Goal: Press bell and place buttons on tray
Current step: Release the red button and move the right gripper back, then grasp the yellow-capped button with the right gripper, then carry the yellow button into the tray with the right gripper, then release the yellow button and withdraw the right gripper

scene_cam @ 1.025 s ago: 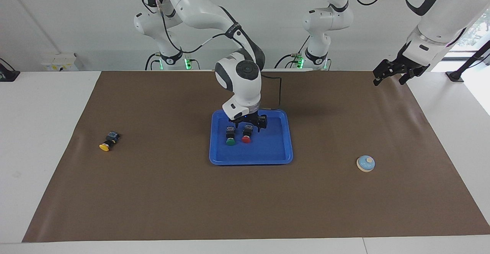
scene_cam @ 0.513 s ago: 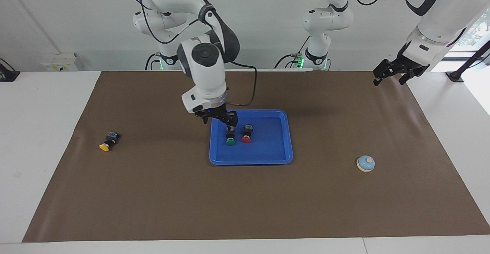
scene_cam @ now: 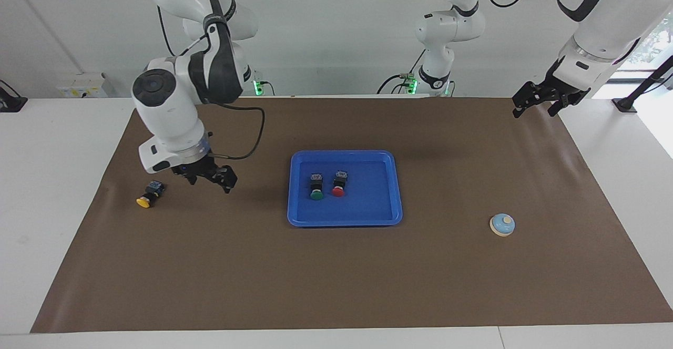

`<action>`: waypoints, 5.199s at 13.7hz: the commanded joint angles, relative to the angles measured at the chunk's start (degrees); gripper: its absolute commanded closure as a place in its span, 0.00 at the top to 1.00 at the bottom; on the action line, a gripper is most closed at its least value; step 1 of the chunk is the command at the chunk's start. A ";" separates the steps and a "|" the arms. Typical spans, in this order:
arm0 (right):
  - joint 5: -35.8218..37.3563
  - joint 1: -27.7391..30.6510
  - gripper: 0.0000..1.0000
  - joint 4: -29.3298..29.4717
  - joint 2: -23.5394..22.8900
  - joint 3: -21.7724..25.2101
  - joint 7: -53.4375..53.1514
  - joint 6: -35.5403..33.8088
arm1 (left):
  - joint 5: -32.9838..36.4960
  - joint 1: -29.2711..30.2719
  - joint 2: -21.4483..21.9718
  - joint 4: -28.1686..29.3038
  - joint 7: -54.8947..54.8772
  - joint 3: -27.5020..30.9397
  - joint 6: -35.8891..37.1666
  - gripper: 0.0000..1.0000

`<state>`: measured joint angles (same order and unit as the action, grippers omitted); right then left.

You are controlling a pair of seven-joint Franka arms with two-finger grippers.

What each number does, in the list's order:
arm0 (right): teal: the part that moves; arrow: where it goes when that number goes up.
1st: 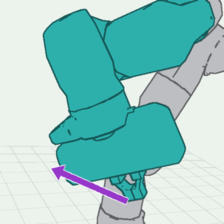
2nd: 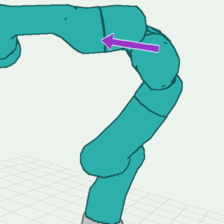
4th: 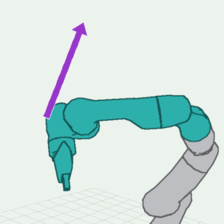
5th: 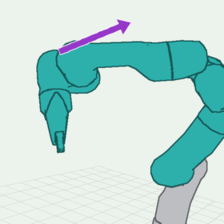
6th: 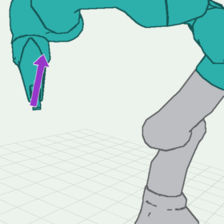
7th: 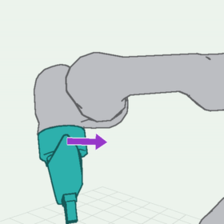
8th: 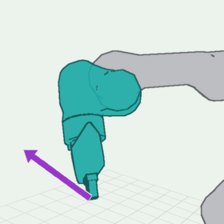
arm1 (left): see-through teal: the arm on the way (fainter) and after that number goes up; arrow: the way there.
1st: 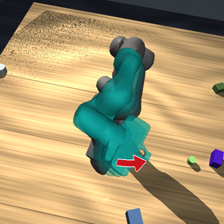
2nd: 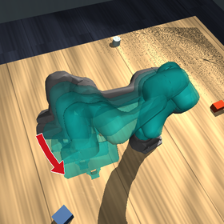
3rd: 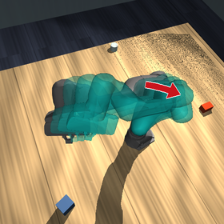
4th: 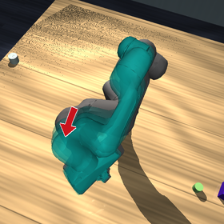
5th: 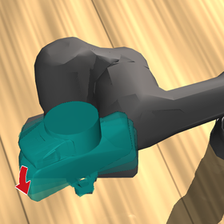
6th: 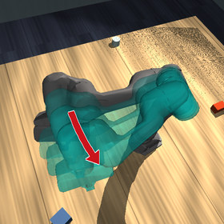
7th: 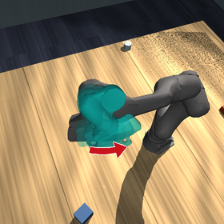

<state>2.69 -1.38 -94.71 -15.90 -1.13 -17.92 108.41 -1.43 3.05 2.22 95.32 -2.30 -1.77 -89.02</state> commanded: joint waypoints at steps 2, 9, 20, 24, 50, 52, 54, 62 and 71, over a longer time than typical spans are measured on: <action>1.00 8.22 1.00 -8.79 2.45 -0.80 8.50 7.83 | -0.86 0.56 0.32 -0.49 -0.43 -0.16 1.04 1.00; 1.61 15.79 1.00 -21.02 2.63 -0.80 10.45 20.77 | -0.86 0.56 0.32 -0.49 -0.43 -0.16 1.04 1.00; 1.61 18.96 0.00 -27.11 1.66 -0.80 13.95 28.43 | -0.86 0.56 0.32 -0.49 -0.43 -0.16 1.04 1.00; 1.61 18.87 0.00 -26.76 1.84 -0.80 15.02 27.03 | -0.86 0.56 0.32 -0.49 -0.43 -0.16 1.04 1.00; -3.66 -32.88 0.00 10.49 -12.73 -1.33 -36.30 -0.05 | -0.86 0.56 0.32 -0.49 -0.43 -0.16 1.04 1.00; -4.01 -35.96 0.00 10.25 -14.24 -1.42 -37.36 5.19 | -0.86 0.56 0.32 -0.49 -0.43 -0.16 1.04 1.00; -3.84 -36.67 0.00 9.63 -14.42 -1.42 -37.37 6.54 | -0.86 0.56 0.32 -0.49 -0.43 -0.16 1.04 1.00; -2.87 -39.57 0.00 4.99 -16.97 -1.42 -29.55 15.14 | -0.86 0.56 0.32 -0.49 -0.43 -0.16 1.04 1.00; -3.40 -40.54 1.00 5.05 -16.18 -1.24 -31.90 12.27 | -0.86 0.56 0.32 -0.49 -0.43 -0.16 1.04 1.00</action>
<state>-0.33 -42.02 -90.17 -33.22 -2.60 -48.35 123.08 -1.43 3.05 2.22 95.31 -2.30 -1.77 -89.02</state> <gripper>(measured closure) 0.207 0.000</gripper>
